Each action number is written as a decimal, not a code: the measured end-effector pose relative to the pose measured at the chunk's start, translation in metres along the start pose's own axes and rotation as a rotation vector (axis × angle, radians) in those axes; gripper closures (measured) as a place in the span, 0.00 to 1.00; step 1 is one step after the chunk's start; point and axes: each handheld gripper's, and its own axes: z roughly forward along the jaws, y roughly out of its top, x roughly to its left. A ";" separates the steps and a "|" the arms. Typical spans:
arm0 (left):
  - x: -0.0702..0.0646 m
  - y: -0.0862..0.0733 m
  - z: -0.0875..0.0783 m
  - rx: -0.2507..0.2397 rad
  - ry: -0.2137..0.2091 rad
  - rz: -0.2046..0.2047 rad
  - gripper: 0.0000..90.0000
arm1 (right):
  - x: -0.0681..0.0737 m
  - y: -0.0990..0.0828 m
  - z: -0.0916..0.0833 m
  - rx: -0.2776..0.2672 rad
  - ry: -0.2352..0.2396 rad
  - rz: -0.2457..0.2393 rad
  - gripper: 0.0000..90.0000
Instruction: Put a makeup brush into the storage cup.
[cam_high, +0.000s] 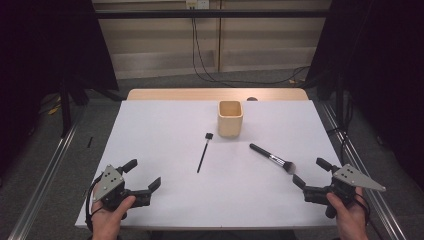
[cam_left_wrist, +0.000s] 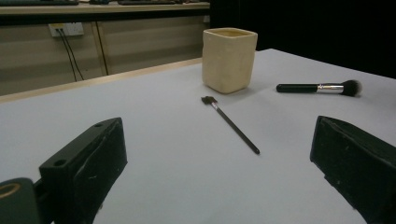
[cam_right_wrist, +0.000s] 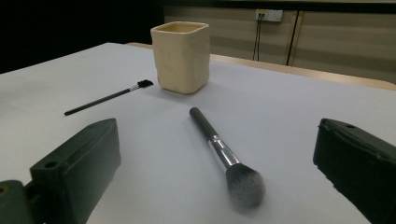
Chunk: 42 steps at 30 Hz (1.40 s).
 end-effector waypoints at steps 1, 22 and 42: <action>0.000 0.000 0.000 0.001 0.000 -0.001 0.04 | 0.000 0.000 0.000 0.003 0.003 -0.002 0.00; -0.013 0.011 0.013 0.006 -0.028 -0.023 0.03 | 0.006 -0.001 0.011 0.020 0.052 -0.027 0.00; -0.016 0.034 0.059 0.025 -0.093 0.014 0.04 | 0.003 -0.002 0.008 0.022 0.037 -0.010 0.00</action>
